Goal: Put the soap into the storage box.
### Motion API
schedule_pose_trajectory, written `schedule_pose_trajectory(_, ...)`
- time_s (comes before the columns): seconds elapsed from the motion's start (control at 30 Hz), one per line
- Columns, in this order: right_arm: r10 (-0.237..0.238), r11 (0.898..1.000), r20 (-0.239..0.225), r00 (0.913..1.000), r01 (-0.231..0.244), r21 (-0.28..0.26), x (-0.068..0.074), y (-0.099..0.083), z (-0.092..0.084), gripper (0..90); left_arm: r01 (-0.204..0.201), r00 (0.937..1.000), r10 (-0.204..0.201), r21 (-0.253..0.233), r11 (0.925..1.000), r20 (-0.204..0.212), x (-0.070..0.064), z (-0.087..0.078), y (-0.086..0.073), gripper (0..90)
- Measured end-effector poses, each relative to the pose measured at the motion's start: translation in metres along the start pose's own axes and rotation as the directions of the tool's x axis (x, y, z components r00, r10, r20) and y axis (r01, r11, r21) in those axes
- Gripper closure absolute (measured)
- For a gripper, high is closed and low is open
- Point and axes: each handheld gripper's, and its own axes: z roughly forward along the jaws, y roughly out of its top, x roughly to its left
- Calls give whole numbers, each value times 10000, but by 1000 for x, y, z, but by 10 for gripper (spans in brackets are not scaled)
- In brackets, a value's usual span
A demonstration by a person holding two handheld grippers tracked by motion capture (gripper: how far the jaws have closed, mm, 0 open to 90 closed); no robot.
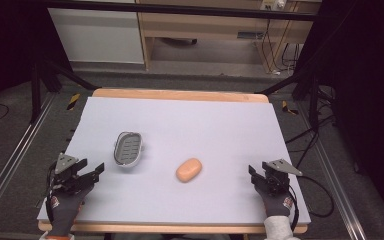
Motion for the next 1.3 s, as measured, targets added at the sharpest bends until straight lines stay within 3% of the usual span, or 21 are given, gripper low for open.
schedule_pose_trajectory(1.3,-127,9999,143,9998,126,67,5,1,-3,388,-538,9955,575,-506,9973,751,-31,-19,29,250)
